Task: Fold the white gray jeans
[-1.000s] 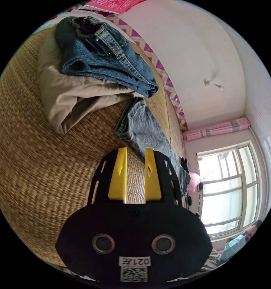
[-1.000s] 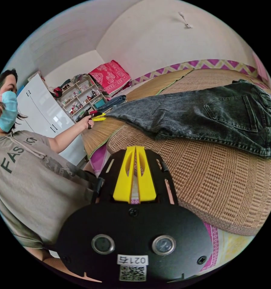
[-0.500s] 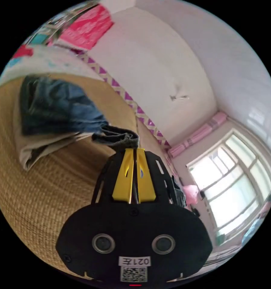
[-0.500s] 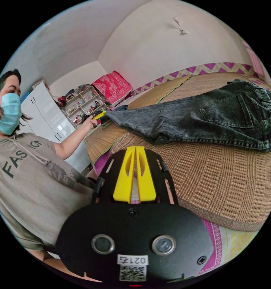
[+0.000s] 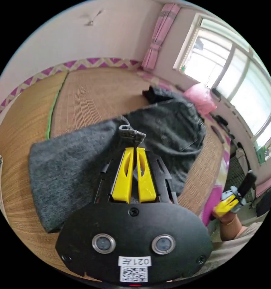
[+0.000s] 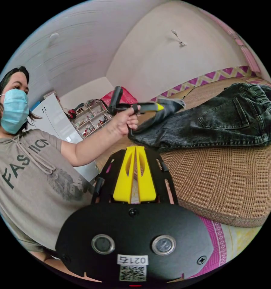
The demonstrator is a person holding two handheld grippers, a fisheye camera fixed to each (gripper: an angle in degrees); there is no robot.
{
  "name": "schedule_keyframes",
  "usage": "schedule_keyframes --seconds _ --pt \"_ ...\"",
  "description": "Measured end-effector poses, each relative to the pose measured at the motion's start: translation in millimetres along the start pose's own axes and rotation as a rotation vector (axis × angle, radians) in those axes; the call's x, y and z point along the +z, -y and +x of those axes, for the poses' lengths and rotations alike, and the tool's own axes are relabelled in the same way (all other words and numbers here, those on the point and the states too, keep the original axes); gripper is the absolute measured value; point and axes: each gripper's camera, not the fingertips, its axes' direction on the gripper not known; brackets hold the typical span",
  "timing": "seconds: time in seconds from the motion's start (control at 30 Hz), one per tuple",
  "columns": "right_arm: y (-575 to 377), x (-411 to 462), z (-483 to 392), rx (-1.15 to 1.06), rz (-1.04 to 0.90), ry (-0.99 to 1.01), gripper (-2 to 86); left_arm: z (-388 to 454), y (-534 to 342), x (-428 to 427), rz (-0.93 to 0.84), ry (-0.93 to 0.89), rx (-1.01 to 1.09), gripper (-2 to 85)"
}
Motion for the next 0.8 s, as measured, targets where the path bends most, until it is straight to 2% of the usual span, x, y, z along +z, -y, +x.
schedule_keyframes --seconds 0.07,0.17,0.23,0.3,0.43,0.5,0.67,0.73,0.8 --pt "-2.3 -3.9 -1.1 -0.002 0.016 0.003 -0.6 8.5 -4.9 -2.3 0.054 -0.009 -0.016 -0.9" --pt "-3.8 -7.8 -2.5 -0.004 0.030 0.014 -0.6 40.7 2.9 -18.8 0.130 0.056 0.074 -0.9" --pt "-3.5 -8.8 -1.3 0.004 0.032 0.026 -0.6 48.8 5.9 -8.4 0.102 0.065 0.096 -0.8" --pt "-2.0 -9.1 0.2 0.020 0.032 0.037 -0.5 44.3 10.9 16.6 -0.015 0.005 0.072 -0.6" --pt "0.7 -13.2 2.0 0.059 0.056 0.011 -0.2 56.6 12.0 4.5 0.062 0.009 0.113 0.1" --pt "4.9 -30.2 8.4 0.145 0.126 -0.090 0.5 59.3 16.3 29.9 -0.066 0.012 0.133 2.0" --pt "20.2 -84.8 50.5 0.491 0.264 -0.402 8.6 56.2 20.1 24.5 -0.095 -0.094 0.138 7.6" --pt "25.8 -99.0 72.4 0.609 0.302 -0.427 12.1 44.8 18.0 18.4 -0.083 -0.192 0.105 9.3" --pt "29.1 -106.4 103.1 0.772 0.363 -0.357 13.4 26.4 8.0 1.7 -0.034 -0.379 0.079 8.7"
